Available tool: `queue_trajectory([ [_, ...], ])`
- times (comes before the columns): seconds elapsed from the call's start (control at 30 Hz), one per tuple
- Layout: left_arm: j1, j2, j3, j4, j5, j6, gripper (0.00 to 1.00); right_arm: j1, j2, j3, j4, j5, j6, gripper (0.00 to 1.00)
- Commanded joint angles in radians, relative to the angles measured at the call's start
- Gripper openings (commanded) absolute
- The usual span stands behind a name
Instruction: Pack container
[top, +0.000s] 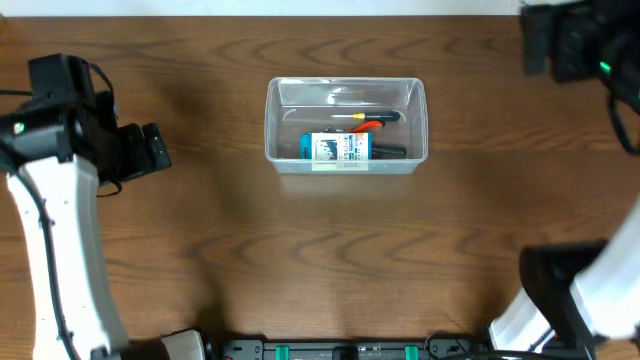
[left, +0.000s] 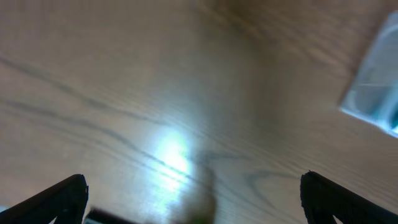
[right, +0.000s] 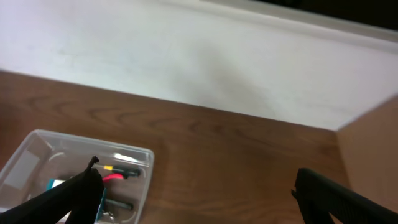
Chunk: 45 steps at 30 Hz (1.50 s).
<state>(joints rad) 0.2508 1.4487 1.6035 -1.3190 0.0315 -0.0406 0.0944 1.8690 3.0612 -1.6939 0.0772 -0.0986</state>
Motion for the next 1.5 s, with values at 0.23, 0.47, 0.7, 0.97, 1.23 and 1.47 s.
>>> queue_trajectory([
  [0.23,0.003,-0.312,0.005,-0.030,0.041,0.092,0.98,-0.122,-0.303,-0.595,-0.003,0.002,0.068,0.99],
  [0.47,0.003,-0.526,-0.130,-0.061,0.224,0.101,0.98,-0.247,-0.478,-0.974,0.069,-0.161,0.021,0.99],
  [0.7,0.003,-0.740,-0.317,-0.121,0.246,0.119,0.98,-0.356,-0.619,-1.361,0.217,-0.225,0.007,0.99],
  [0.97,0.003,-0.829,-0.457,-0.102,0.283,0.115,0.98,-0.395,-0.653,-1.772,0.462,-0.329,-0.003,0.99],
  [1.23,0.003,-0.822,-0.571,0.090,0.473,0.084,0.98,-0.395,-0.658,-1.986,0.635,-0.347,0.085,0.99],
  [1.47,0.003,-0.812,-0.581,0.240,0.507,0.085,0.98,-0.395,-0.726,-2.027,0.732,-0.342,0.132,0.99],
])
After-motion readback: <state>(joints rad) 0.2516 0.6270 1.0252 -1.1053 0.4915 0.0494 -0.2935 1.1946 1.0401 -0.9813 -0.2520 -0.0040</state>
